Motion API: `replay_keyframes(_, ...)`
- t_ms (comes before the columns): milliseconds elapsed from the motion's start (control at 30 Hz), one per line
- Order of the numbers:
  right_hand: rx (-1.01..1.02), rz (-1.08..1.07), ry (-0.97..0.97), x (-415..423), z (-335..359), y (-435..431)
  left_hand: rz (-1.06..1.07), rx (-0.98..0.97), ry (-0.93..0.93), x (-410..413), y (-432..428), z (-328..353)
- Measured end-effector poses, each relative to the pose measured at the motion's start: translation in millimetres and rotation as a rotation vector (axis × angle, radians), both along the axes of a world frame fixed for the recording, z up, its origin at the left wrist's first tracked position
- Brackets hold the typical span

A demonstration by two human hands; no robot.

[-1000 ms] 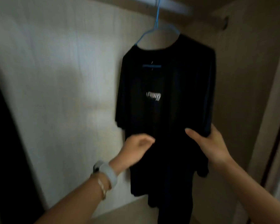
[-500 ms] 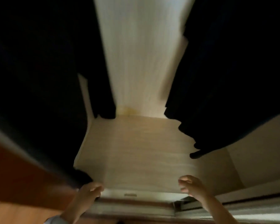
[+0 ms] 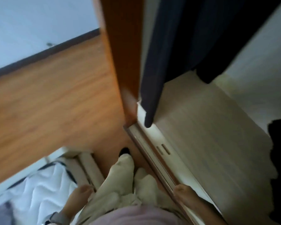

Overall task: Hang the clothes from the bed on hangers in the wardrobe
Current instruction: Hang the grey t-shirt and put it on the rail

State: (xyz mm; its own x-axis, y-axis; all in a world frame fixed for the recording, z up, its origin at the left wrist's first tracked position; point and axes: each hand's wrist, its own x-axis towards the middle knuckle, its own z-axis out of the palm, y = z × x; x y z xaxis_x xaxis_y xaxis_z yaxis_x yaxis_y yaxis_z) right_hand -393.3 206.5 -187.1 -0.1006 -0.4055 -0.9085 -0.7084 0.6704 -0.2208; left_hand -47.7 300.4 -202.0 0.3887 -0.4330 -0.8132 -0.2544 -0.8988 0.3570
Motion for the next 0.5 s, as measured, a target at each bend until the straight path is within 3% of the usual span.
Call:
replay_keyframes(200,0.103,0.364,0.063,34,-17,-39,0.498,-0.006,0.117,13,43,4)
replay_keyframes(500,-0.008,0.482,0.028,199,-24,-174,0.72,-0.095,0.173,117,-16,-11)
